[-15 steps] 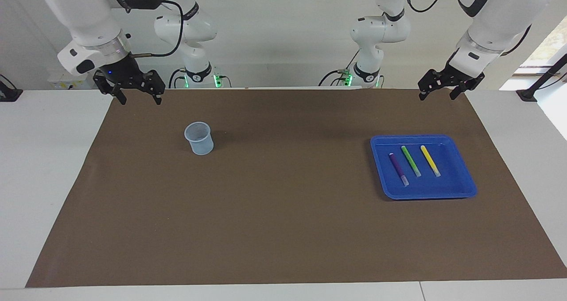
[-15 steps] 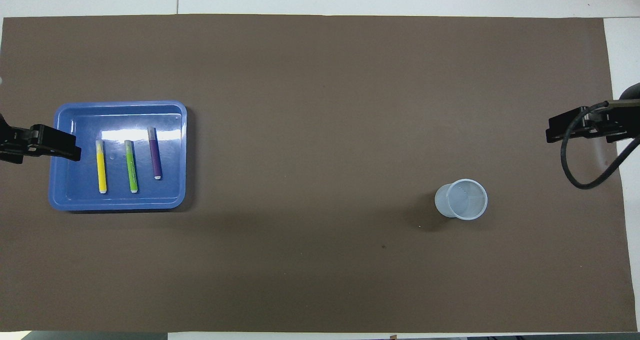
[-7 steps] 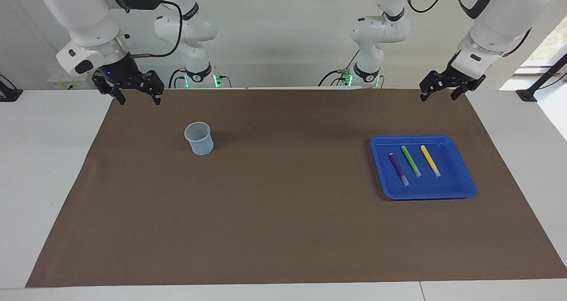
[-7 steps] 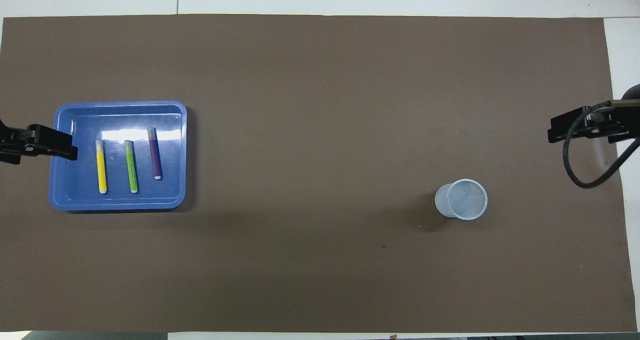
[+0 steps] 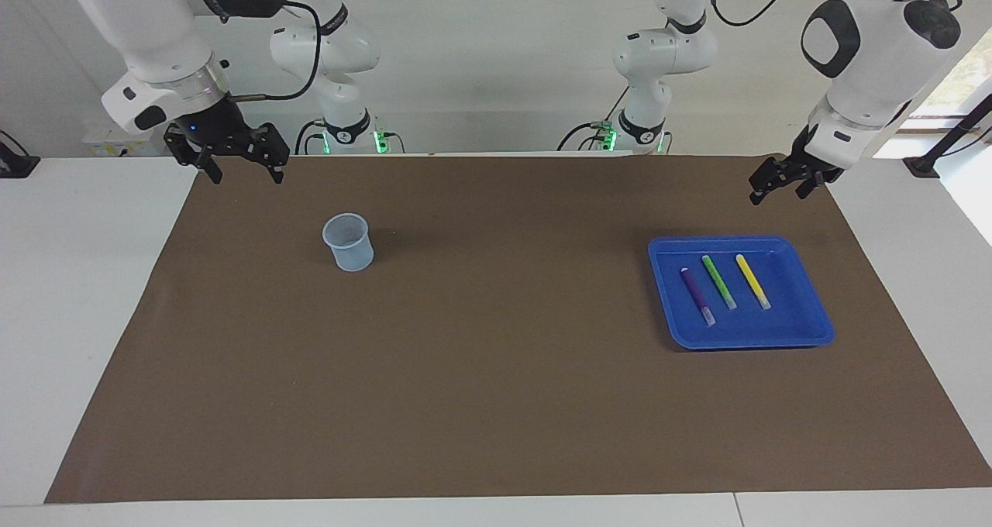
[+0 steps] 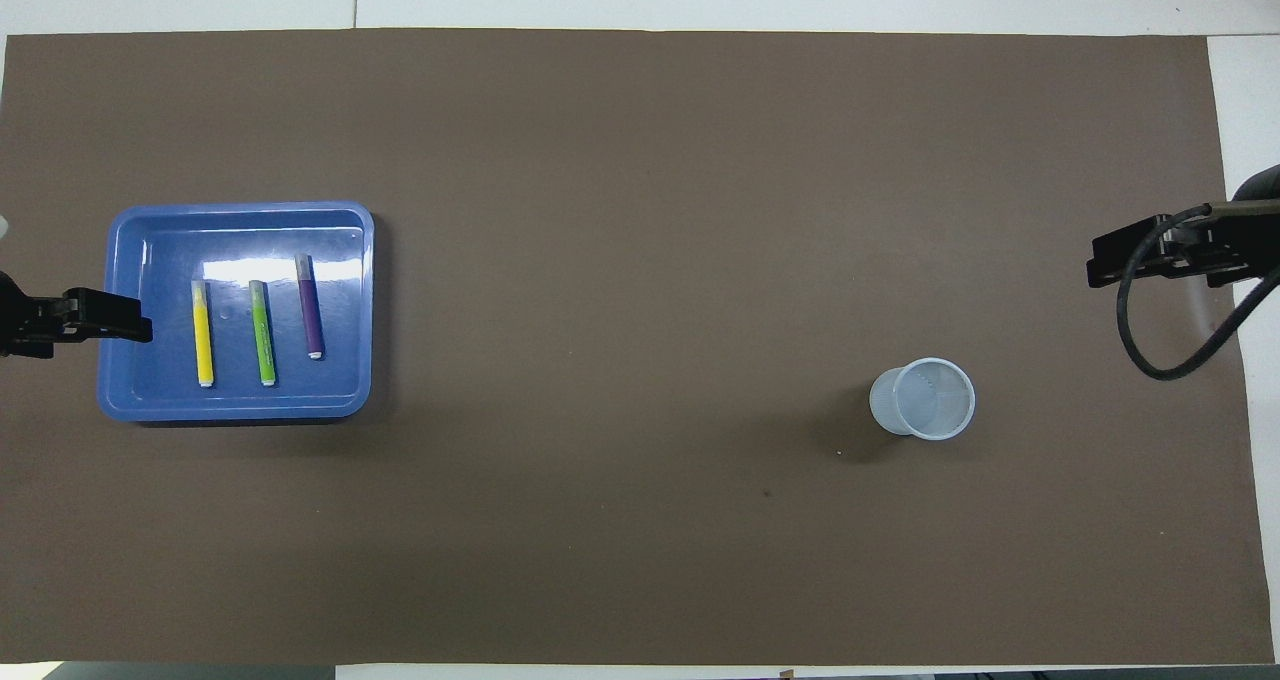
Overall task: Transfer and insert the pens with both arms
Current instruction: 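Lower the left gripper onto the yellow pen while the right gripper advances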
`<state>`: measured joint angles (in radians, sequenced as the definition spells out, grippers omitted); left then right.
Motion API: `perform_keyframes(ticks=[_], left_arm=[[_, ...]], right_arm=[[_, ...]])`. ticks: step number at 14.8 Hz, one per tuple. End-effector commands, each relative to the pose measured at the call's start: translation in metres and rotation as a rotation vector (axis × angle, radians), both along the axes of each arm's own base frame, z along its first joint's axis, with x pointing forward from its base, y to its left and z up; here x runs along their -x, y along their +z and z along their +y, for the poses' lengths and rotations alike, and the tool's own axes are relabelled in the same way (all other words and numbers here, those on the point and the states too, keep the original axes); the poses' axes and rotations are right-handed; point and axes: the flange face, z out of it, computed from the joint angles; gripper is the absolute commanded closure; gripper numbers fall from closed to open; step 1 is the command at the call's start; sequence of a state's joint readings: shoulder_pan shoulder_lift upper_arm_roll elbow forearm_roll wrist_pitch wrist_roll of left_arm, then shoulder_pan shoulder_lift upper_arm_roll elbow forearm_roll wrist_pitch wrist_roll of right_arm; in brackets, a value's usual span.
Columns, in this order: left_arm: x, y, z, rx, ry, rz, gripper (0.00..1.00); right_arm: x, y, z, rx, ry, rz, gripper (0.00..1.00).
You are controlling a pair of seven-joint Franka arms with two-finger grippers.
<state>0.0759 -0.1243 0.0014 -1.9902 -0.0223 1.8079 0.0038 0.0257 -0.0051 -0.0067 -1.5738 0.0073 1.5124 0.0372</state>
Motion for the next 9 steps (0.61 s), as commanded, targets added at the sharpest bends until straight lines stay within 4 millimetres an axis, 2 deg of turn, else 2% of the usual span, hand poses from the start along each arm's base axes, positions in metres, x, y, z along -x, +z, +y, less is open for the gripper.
perform_keyframes(ticks=[1,3,5,7,9], left_arm=[[-0.017,-0.055,0.017,0.008,-0.011,0.034,0.0],[-0.036,-0.105,0.038,0.014,-0.054,0.038,0.0],[-0.05,-0.147,0.045,0.014,-0.062,0.037,0.0],[-0.068,-0.177,0.046,-0.007,-0.089,0.054,0.0],[-0.085,-0.187,0.049,-0.036,-0.116,0.085,0.01]], right_arm=[[0.005,0.001,0.006,-0.021,0.026,-0.003,0.0],[0.007,0.001,0.006,-0.022,0.029,0.004,0.0],[0.008,-0.002,0.006,-0.026,0.033,0.001,0.0],[0.006,-0.002,0.017,-0.149,0.011,-0.011,0.0],[0.006,-0.002,0.024,-0.233,-0.035,-0.006,0.0]])
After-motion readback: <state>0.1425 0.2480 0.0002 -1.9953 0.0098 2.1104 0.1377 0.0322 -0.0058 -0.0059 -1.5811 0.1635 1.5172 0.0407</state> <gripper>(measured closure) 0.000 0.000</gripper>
